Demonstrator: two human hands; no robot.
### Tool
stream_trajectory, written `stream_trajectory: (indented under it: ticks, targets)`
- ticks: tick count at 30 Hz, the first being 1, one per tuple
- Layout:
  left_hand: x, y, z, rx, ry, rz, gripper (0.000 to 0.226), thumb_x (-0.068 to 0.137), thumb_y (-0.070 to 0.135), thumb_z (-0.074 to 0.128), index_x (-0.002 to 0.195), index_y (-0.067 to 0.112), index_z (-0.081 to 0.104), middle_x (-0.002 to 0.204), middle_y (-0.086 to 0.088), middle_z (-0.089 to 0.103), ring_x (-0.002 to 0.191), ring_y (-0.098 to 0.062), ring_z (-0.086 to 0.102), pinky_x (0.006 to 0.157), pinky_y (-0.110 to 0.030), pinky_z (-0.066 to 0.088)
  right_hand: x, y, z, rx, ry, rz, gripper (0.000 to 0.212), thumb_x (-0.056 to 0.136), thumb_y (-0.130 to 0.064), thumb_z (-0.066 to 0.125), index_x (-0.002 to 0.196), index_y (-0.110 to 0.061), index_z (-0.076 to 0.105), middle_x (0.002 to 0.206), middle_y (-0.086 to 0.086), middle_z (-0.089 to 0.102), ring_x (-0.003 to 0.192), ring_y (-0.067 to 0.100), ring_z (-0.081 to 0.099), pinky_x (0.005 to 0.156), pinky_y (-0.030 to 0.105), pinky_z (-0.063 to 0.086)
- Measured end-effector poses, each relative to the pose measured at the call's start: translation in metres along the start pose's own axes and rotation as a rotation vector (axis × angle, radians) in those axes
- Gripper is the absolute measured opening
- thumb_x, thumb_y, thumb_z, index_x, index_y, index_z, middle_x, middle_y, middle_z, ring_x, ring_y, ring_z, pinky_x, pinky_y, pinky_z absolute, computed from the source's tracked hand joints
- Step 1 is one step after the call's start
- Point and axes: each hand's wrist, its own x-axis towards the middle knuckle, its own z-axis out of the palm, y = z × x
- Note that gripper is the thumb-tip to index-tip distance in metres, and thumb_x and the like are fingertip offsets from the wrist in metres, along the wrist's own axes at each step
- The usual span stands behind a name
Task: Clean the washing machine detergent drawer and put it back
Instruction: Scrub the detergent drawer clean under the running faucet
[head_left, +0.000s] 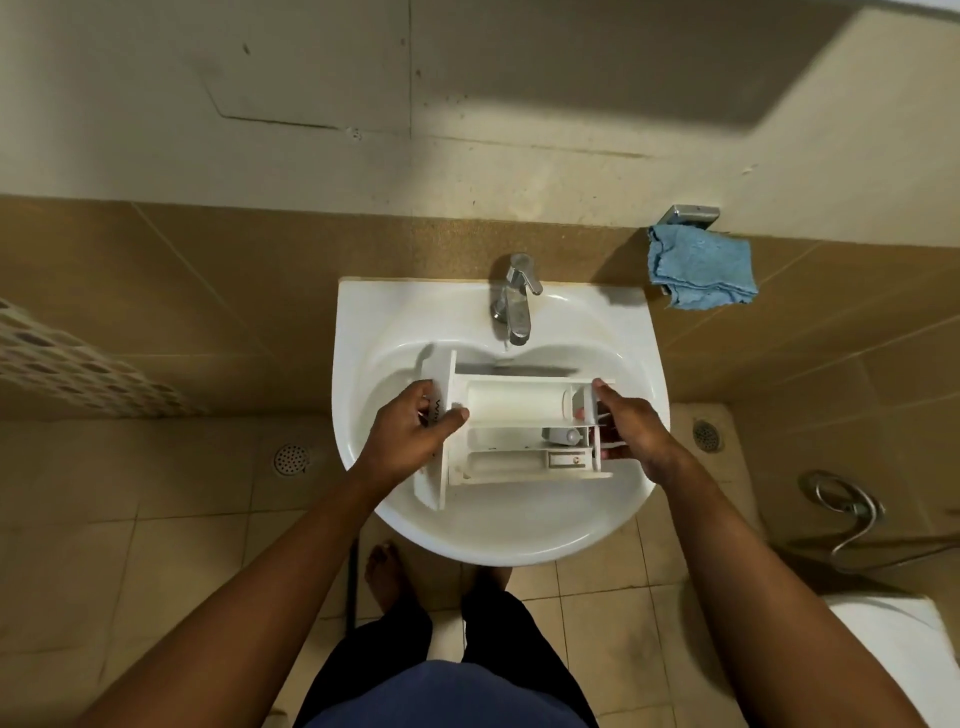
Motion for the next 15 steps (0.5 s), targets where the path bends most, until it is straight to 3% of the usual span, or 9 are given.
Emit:
stream_trajectory:
  ticks: [2, 5, 8, 11, 13, 15]
  targets:
    - [0.008, 0.003, 0.001, 0.043, -0.004, -0.031, 0.034, 0.084, 0.042, 0.073, 0.096, 0.011, 0.063, 0.084, -0.007, 0.068, 0.071, -0.026, 0.067, 0.067, -0.048, 0.059, 0.01, -0.003, 0.006, -0.085, 0.086, 0.03, 0.054, 0.101, -0.057, 0.053, 0.092, -0.012, 0.081, 0.091, 0.012, 0.078, 0.084, 0.03, 0.074, 0.075, 0.039, 0.062]
    - [0.017, 0.01, 0.001, 0.126, 0.007, -0.029, 0.049, 0.075, 0.047, 0.062, 0.096, 0.003, 0.064, 0.088, -0.015, 0.07, 0.079, -0.032, 0.069, 0.069, -0.053, 0.061, 0.03, -0.025, 0.016, -0.359, 0.383, -0.097, 0.05, 0.097, -0.046, 0.056, 0.078, -0.004, 0.076, 0.082, 0.013, 0.075, 0.089, 0.036, 0.073, 0.078, 0.032, 0.054]
    - [0.022, 0.006, -0.004, 0.073, 0.041, -0.086, 0.038, 0.089, 0.04, 0.064, 0.107, 0.006, 0.066, 0.096, -0.013, 0.07, 0.087, -0.03, 0.072, 0.068, -0.053, 0.064, 0.035, -0.057, 0.033, -0.382, 0.556, -0.28, 0.047, 0.096, -0.036, 0.057, 0.066, -0.001, 0.068, 0.069, 0.012, 0.07, 0.076, 0.034, 0.068, 0.069, 0.032, 0.046]
    - [0.025, -0.002, -0.012, 0.024, 0.073, -0.133, 0.025, 0.099, 0.028, 0.06, 0.112, 0.006, 0.067, 0.098, -0.016, 0.067, 0.089, -0.031, 0.072, 0.065, -0.054, 0.065, 0.029, -0.081, 0.052, -0.431, 0.712, -0.438, 0.035, 0.094, -0.027, 0.06, 0.064, -0.009, 0.06, 0.067, 0.012, 0.062, 0.066, 0.027, 0.054, 0.064, 0.028, 0.034]
    - [0.024, -0.001, -0.015, 0.0, 0.071, -0.141, 0.026, 0.101, 0.025, 0.057, 0.117, 0.007, 0.068, 0.099, -0.015, 0.068, 0.088, -0.029, 0.073, 0.065, -0.053, 0.065, 0.032, -0.092, 0.063, -0.312, 0.699, -0.453, 0.032, 0.092, -0.024, 0.061, 0.063, -0.009, 0.061, 0.067, 0.01, 0.065, 0.066, 0.026, 0.058, 0.065, 0.028, 0.038]
    - [0.024, 0.0, -0.015, -0.021, 0.072, -0.147, 0.026, 0.101, 0.025, 0.057, 0.117, 0.007, 0.068, 0.099, -0.015, 0.068, 0.088, -0.029, 0.073, 0.064, -0.053, 0.065, 0.039, -0.1, 0.072, 0.067, 0.473, -0.344, 0.032, 0.091, -0.021, 0.061, 0.063, -0.008, 0.068, 0.065, 0.007, 0.071, 0.065, 0.027, 0.069, 0.069, 0.034, 0.055]
